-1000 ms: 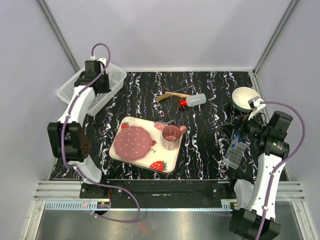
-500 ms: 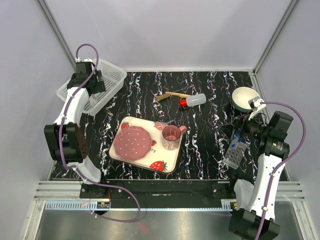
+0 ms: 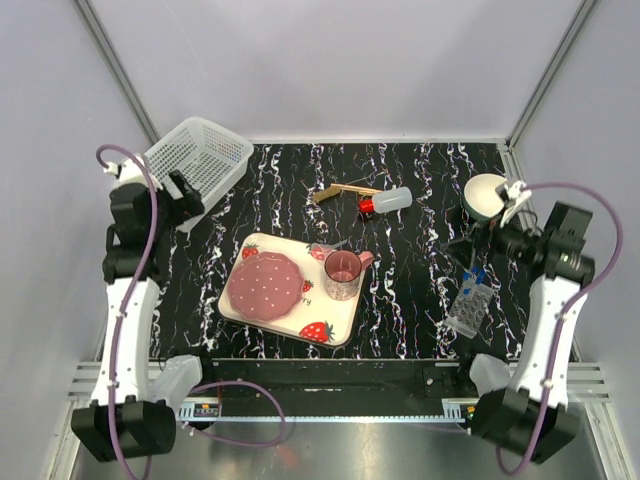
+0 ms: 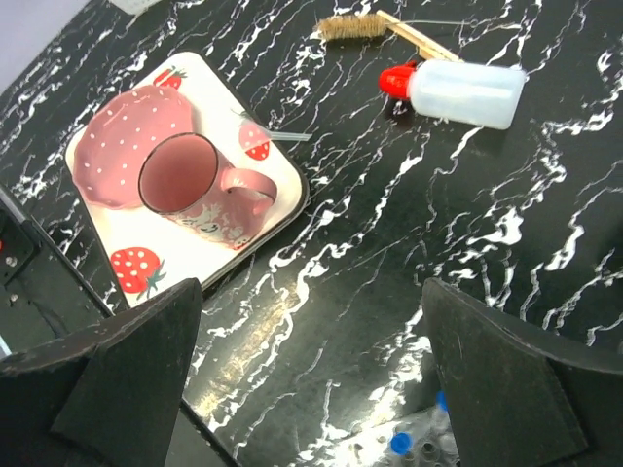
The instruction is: Organize the chemistry lab equipment
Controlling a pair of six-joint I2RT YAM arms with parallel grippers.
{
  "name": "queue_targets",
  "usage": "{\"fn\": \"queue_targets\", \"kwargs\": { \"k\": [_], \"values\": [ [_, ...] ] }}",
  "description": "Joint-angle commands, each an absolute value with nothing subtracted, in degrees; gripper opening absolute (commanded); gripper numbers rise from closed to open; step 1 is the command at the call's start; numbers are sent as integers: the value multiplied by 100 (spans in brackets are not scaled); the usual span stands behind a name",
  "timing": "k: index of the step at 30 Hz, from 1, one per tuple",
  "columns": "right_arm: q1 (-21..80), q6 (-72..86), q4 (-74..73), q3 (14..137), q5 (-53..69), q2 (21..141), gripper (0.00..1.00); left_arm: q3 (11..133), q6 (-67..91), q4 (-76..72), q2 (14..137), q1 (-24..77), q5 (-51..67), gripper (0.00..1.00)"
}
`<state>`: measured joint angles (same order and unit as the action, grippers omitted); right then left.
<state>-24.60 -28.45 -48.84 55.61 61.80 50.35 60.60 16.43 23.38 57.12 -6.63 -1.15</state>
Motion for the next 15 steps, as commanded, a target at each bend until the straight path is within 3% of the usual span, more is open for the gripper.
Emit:
{"fn": "queue_targets", "kwargs": {
  "k": [1, 3, 8, 12, 15],
  "values": [
    [-2278, -4085, -5703, 6713, 6215, 5922, 100, 5204, 1898, 1925, 4915, -703, 1430, 99],
    [-1910, -4322, -5835, 7221, 5628, 6474, 100, 4967, 1829, 1933, 4782, -703, 2122, 99],
    [-4, -5894, -6266, 7892, 3406, 7566, 100, 4957, 1442, 2749, 4825, -686, 2601, 99],
    [588, -7765, -6356, 8322, 3050, 8409, 100, 4642, 1336, 2795, 4641, -528, 2619, 99],
    [851, -8024, -5830, 8629, 2682, 9014, 100, 4439, 1248, 2786, 4465, -440, 2453, 99]
  ]
}}
